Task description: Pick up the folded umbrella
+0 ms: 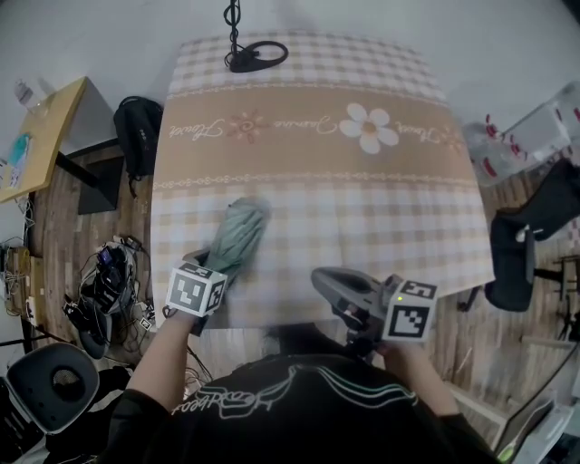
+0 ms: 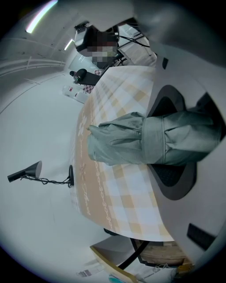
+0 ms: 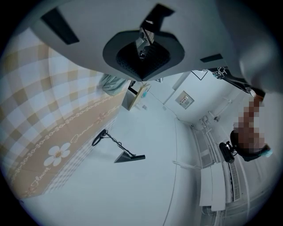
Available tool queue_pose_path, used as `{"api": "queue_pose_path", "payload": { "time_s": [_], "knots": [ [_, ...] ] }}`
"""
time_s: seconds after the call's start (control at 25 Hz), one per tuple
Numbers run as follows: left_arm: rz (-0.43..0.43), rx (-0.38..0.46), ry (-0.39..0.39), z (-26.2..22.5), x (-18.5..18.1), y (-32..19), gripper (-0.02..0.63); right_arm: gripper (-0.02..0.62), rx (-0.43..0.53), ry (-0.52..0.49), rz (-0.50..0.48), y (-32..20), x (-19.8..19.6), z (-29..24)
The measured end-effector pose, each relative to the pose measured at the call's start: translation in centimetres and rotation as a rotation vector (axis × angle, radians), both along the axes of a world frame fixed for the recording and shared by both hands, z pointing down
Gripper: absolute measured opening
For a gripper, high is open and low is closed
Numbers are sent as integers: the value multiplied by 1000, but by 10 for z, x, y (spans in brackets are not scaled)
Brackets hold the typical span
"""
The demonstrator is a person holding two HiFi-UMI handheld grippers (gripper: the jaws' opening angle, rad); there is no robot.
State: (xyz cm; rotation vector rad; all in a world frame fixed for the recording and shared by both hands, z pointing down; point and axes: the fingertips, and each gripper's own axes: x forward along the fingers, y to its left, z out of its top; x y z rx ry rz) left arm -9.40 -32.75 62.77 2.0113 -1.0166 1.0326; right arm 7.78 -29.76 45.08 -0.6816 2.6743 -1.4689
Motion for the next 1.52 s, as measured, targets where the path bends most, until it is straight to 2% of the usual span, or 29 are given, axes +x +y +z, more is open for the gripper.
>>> {"api": "queue_pose_path", "payload": {
  "time_s": [0.4,0.56,0.72,1.12,1.32,1.52],
  "knots": [
    [-65,41,147,-42,8,20,262,11,21,10,8,26,-5,-7],
    [-85,73,233,-71,11,34,262,11,58,10,1,34,-9,-21],
    [-81,115,284,-100,13,49,262,11,107,31,-2,39,-13,-35],
    [-58,268,397,-182,16,85,262,11,200,50,-10,65,-26,-66],
    [-61,349,483,-229,37,100,262,11,292,58,-29,81,-14,-94],
    [-57,433,543,-263,6,111,262,11,356,86,-37,94,-45,-108]
  ]
}}
